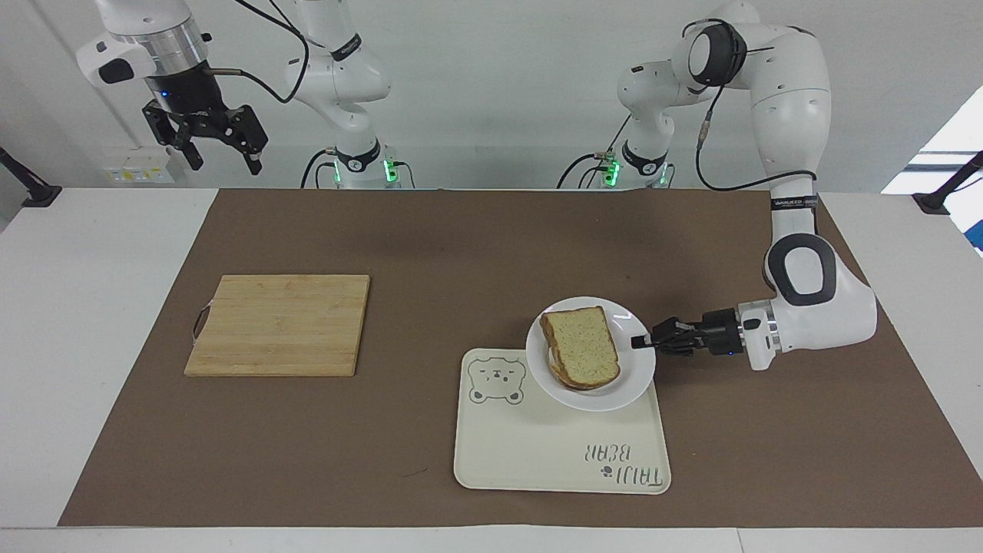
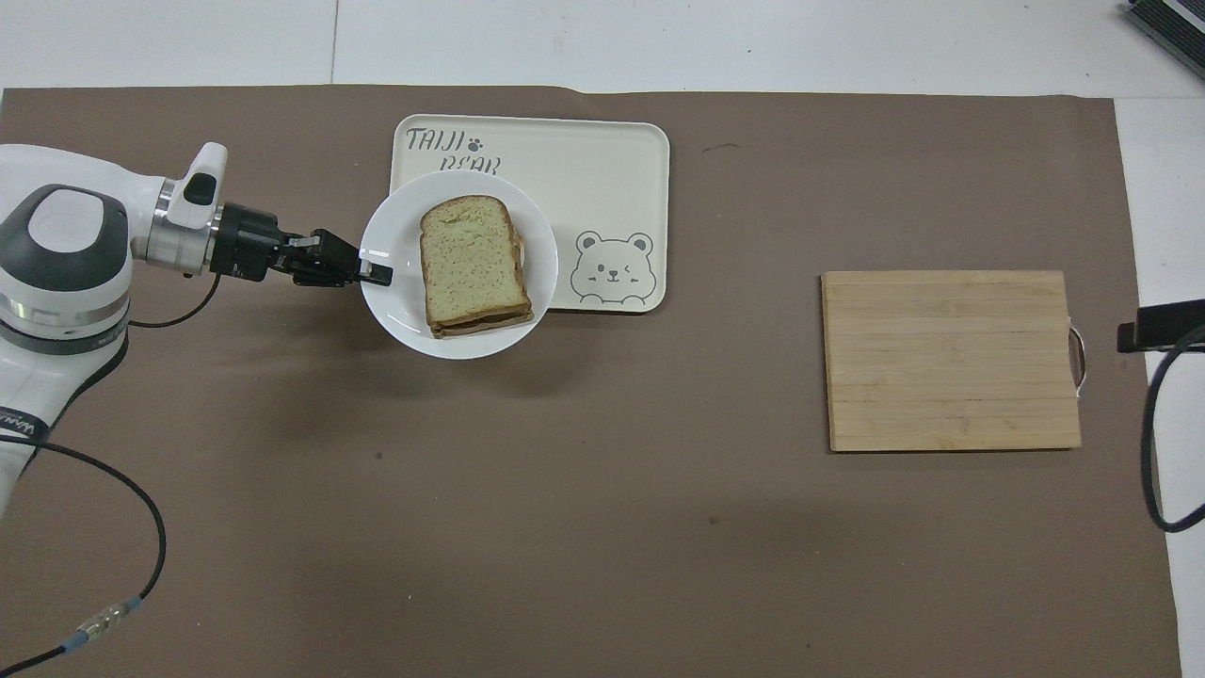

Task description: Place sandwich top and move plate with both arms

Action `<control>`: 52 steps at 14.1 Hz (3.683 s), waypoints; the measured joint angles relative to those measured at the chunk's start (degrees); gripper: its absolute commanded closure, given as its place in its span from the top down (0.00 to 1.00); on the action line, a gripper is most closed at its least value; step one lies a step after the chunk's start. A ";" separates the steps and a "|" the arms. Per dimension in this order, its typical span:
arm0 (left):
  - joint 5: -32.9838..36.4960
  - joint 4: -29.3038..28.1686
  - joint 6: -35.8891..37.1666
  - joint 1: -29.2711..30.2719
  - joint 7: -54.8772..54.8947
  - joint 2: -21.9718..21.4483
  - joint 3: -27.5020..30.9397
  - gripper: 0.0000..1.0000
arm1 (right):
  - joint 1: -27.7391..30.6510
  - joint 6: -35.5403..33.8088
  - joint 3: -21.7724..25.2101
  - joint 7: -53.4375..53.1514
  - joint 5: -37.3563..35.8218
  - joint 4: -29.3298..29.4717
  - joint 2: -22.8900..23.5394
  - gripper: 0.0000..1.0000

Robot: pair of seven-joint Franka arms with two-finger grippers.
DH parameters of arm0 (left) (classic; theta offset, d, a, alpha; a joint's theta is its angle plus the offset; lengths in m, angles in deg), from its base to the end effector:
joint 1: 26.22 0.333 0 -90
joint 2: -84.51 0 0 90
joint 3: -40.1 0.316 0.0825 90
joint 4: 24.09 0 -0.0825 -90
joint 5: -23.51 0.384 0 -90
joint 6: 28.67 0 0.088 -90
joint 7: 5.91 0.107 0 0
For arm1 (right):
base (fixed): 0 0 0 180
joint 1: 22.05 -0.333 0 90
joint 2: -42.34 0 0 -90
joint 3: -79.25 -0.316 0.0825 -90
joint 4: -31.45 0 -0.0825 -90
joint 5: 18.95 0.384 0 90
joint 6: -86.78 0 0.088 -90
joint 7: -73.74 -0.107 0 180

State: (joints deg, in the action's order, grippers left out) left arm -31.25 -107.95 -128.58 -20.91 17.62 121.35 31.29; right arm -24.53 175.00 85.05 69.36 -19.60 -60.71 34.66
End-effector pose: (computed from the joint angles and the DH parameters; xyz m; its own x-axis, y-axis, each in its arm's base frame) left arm 0.6891 -0.0961 0.3237 0.9863 -0.1403 -0.0871 0.0037 -0.5086 0.8610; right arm 0.5077 -0.0349 0.6748 0.9889 -0.1342 0.0642 -0.1340 -0.9910 -0.0071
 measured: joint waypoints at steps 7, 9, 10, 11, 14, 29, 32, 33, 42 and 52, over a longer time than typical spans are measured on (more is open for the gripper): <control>-0.01 4.68 -7.39 -2.66 -0.37 5.13 -2.01 0.00 | 0.00 -0.33 0.03 0.00 0.02 0.66 1.49 1.00; 0.03 4.93 -7.98 -3.06 -0.39 5.41 -2.05 0.00 | 0.00 -0.38 0.03 0.00 0.02 0.66 1.49 1.00; 0.04 4.93 -8.40 -3.39 -0.39 5.45 -2.06 0.00 | 0.00 -0.39 0.03 0.00 0.02 0.66 1.49 1.00; 0.04 4.93 -8.78 -3.68 -0.45 5.50 -2.07 0.00 | 0.00 -0.39 0.03 0.00 0.02 0.66 1.49 1.00; 0.04 4.91 -9.32 -3.97 -0.72 5.82 -2.06 0.00 | 0.00 -0.39 0.03 0.00 0.02 0.66 1.49 1.00; 0.04 8.08 -8.50 -3.55 -0.84 10.72 -1.72 0.00 | -0.01 -0.39 0.03 0.00 0.02 0.66 1.49 1.00; 0.03 8.07 -8.50 -3.54 -0.84 11.08 -1.66 0.57 | -0.01 -0.39 0.03 0.00 0.02 0.66 1.49 1.00; 0.00 8.07 -8.50 -3.48 -0.84 11.11 -1.65 1.00 | -0.01 -0.39 0.03 0.00 0.02 0.66 1.49 1.00; 2.38 8.64 -7.94 -3.00 -7.06 8.10 -1.58 1.00 | -0.02 -0.39 0.03 0.00 0.02 0.66 1.49 1.00; 29.50 8.50 -7.89 -3.34 -25.99 -4.63 -1.51 1.00 | -0.02 -0.39 0.03 0.00 0.02 0.66 1.49 1.00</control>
State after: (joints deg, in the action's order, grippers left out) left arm -1.76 -99.44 -136.47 -24.25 -8.36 116.72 29.78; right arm -24.55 174.62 85.08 69.36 -19.58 -60.05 36.15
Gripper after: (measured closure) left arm 0.000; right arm 0.000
